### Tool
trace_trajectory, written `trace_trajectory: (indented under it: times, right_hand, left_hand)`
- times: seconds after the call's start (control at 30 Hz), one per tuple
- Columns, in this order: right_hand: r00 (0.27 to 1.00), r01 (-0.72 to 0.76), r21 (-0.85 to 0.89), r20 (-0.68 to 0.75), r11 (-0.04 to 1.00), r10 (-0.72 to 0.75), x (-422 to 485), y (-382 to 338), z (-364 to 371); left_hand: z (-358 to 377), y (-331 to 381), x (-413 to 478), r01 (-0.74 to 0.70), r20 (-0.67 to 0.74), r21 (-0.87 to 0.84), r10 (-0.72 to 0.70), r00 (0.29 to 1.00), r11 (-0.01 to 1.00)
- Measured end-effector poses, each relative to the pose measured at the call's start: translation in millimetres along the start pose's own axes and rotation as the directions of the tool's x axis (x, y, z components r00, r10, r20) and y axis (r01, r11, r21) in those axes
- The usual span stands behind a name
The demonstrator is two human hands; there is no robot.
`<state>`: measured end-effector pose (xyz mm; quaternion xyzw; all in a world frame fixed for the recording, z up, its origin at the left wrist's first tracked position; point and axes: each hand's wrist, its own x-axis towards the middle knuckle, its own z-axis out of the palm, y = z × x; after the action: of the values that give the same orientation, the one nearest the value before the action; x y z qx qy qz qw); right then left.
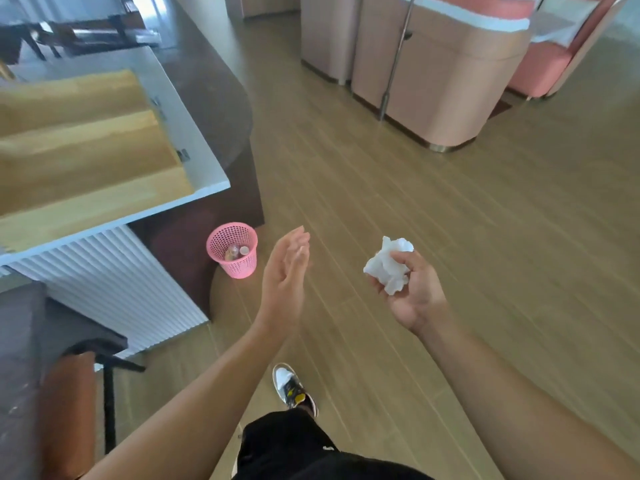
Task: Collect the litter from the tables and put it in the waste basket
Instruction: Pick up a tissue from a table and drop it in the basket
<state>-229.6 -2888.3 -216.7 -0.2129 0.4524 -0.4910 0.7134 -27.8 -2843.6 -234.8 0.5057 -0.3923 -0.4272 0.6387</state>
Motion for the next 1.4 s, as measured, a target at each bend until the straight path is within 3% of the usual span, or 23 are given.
trace_trajectory:
  times: [0.37,0.63,0.73,0.97,1.17,1.4]
  right_hand:
    - [0.978,-0.143,-0.086,0.140,0.986,0.154,199,-24,126]
    - [0.910,-0.282,-0.183,0.261,0.942,0.323,290,-13,190]
    - [0.869,-0.318,-0.293,0.291,0.902,0.401,329,-4,208]
    - [0.798,-0.414,-0.485,0.214,0.770,0.564,426,20,233]
    - [0.697,-0.446,-0.622,0.209,0.644,0.686,516,38,244]
    - [0.625,-0.439,-0.711,0.197,0.549,0.755,585,92,249]
  left_hand:
    - [-40,-18,193,0.024,-0.149,0.060,-0.015,0.989,0.998]
    - [-69,-45,255,0.087,-0.351,0.116,-0.041,0.935,0.989]
    - [-73,-59,273,0.108,-0.428,0.142,-0.037,0.903,0.984]
    - [-55,-89,320,0.150,-0.631,0.147,-0.024,0.775,0.978]
    - [-31,-133,366,0.158,-0.818,0.034,-0.063,0.571,0.987]
    - [-42,-207,407,0.183,-0.896,-0.016,-0.095,0.434,0.983]
